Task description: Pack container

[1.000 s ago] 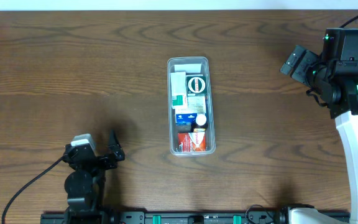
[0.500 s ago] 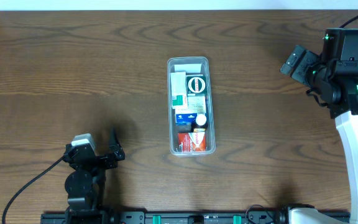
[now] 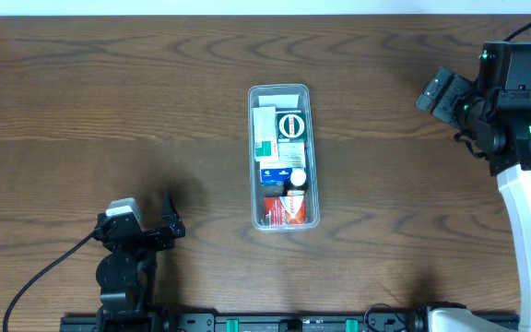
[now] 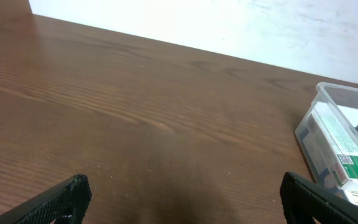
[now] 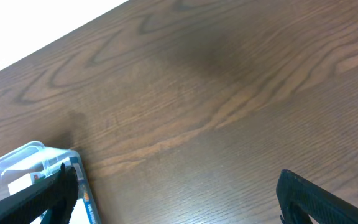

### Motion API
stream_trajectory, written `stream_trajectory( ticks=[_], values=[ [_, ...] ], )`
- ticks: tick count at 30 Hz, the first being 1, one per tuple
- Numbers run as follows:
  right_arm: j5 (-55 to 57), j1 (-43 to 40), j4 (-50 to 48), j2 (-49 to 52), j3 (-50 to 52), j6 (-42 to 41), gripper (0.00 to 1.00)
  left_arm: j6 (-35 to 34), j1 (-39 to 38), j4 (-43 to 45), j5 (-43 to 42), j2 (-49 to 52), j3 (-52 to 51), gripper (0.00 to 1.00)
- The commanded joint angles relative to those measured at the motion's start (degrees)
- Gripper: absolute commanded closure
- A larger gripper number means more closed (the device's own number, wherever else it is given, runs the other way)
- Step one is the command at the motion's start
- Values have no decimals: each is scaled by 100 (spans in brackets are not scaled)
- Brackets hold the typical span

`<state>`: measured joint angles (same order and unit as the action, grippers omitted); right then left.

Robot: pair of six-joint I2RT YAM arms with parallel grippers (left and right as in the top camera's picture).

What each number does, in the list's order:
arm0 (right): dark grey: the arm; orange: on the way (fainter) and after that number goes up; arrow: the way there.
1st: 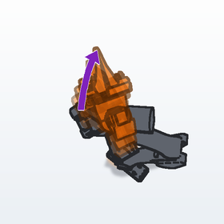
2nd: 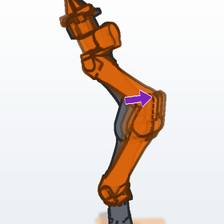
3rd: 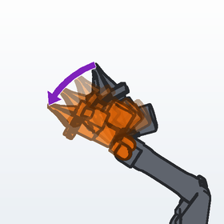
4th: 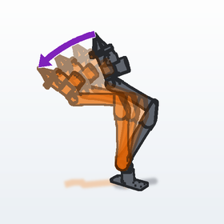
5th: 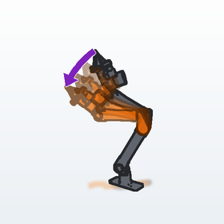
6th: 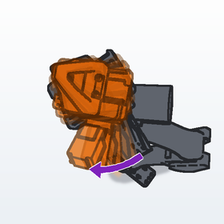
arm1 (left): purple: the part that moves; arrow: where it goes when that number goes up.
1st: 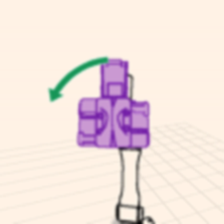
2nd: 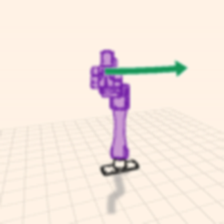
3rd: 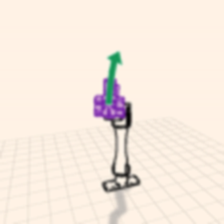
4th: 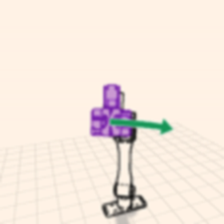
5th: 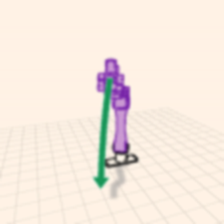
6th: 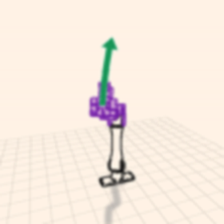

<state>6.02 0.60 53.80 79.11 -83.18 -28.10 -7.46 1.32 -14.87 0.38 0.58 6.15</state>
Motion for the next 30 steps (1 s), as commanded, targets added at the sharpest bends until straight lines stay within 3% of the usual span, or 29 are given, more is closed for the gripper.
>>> stream_trajectory(
  ticks=[1, 11, 25, 30],
  values=[
    [17, -22, 0, -2, -7, -59, 1, -4, -17, -2, 24, -35, -155, 2],
    [17, -20, 4, -155, 11, -57, 1, -4, -17, -2, 24, -35, -155, 2],
    [17, -20, 0, -2498, 522, -59, 1, -4, -17, -2, 24, -35, -155, 2],
    [267, -22, 81, -3388, 1178, -13, 1, -4, -17, -2, 22, -35, -155, 2]
  ],
)
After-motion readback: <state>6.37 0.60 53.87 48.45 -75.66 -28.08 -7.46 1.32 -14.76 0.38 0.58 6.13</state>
